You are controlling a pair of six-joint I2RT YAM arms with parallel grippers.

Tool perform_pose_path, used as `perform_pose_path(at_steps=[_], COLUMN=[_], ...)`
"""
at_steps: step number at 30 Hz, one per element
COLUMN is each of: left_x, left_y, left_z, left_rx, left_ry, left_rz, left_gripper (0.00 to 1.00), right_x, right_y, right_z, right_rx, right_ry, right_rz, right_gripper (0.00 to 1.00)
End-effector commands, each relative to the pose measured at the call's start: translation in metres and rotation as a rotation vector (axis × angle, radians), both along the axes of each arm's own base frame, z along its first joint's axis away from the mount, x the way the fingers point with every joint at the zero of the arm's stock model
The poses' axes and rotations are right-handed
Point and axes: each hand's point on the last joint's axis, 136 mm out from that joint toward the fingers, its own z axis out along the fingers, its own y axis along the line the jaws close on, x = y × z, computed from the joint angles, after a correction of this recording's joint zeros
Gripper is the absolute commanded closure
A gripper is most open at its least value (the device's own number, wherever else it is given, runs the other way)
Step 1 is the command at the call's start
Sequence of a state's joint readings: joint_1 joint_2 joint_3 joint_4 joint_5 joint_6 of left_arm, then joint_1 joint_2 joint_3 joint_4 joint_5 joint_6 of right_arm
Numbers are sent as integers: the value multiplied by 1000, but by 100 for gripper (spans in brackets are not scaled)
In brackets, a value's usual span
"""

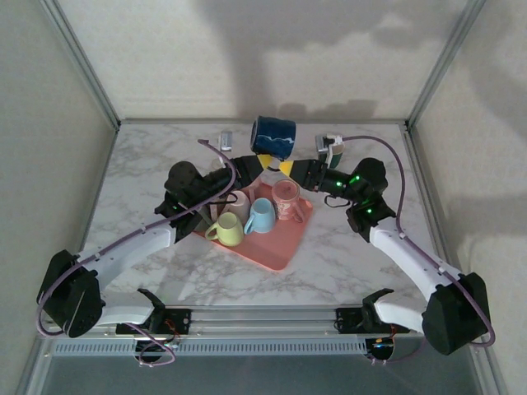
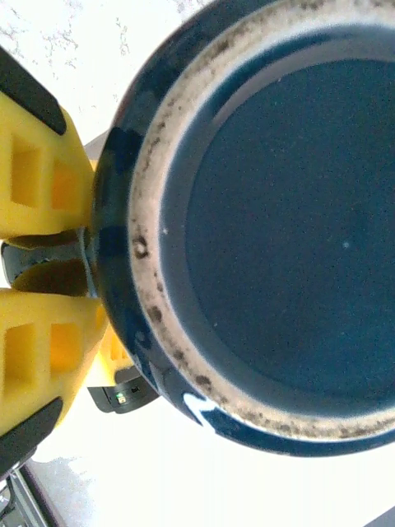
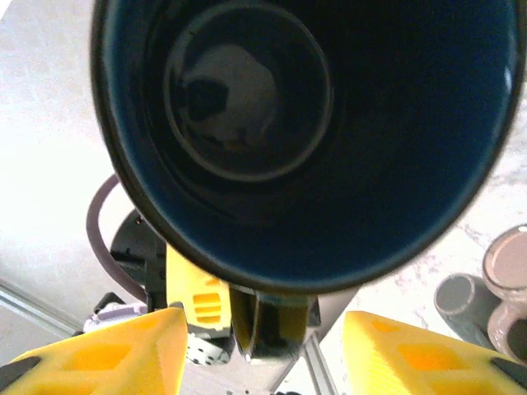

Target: Turn the mug right side up

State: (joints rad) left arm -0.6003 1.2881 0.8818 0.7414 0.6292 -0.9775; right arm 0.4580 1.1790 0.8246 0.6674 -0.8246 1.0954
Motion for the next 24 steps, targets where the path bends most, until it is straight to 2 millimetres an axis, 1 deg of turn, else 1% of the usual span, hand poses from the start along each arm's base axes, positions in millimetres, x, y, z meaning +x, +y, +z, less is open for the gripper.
perform_pose_path(at_steps=[1, 6, 12, 14, 18, 20, 21, 22, 23, 24], left_x=[-10, -8, -5, -4, 0, 4, 6, 7, 8, 9], left_y=[10, 8, 6, 6, 8, 10, 11, 12, 13, 14], left_z=[44, 39, 29, 25, 14, 6, 2, -1, -4, -6], left_rx=[-108, -113, -102, -98, -81, -62, -51, -42, -35, -29], left_ry=[-141, -132, -120, -111, -87, -70, -60, -50, -42, -41], left_rz=[-2, -8, -7, -5, 12, 34, 45, 54, 61, 68], left_gripper=[100, 100, 100, 100, 100, 100, 98, 88, 82, 70], right_x=[3, 7, 10, 10, 10, 9, 8, 8, 6, 7], right_y=[3, 14, 16, 15, 13, 11, 10, 9, 9, 8], right_z=[32, 34, 39, 40, 42, 44, 45, 46, 48, 47], right_rx=[93, 133, 169, 170, 138, 116, 102, 89, 80, 64], right_ry=[-57, -36, -34, -41, -67, -87, -99, -113, -124, -129], right_rz=[-18, 4, -2, -10, -39, -60, -71, -78, -83, -90], right_gripper=[49, 54, 68, 76, 98, 100, 100, 100, 100, 100])
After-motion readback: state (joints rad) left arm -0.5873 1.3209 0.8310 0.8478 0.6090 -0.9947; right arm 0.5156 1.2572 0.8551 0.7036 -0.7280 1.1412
